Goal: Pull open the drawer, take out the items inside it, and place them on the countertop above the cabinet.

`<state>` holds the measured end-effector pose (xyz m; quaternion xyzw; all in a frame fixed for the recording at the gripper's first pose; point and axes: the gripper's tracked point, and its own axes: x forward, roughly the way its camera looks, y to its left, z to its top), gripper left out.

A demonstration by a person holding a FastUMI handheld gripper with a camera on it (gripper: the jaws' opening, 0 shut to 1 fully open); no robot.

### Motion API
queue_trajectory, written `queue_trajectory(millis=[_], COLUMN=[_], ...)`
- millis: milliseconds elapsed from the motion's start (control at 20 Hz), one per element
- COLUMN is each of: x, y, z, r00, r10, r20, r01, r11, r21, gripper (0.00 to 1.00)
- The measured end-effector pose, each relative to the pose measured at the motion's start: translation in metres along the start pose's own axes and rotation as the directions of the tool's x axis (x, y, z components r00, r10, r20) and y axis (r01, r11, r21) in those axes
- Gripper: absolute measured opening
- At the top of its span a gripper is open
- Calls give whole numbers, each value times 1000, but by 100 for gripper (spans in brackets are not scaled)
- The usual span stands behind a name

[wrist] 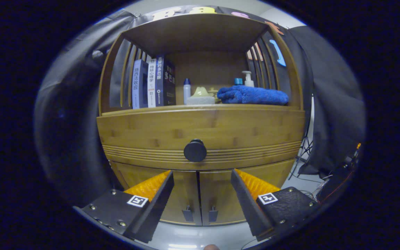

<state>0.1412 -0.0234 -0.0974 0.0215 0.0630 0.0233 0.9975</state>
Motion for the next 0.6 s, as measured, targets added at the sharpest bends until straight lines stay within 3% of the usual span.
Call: queue_trajectory(millis=[250, 600], x=[-50, -109], y=[-24, -39], z=[37, 127], r00=[1000, 997], r10=[-17, -21], r20=[26, 80], r01=[19, 22], r11=[998, 1000], r21=[-66, -2], gripper=[99, 98])
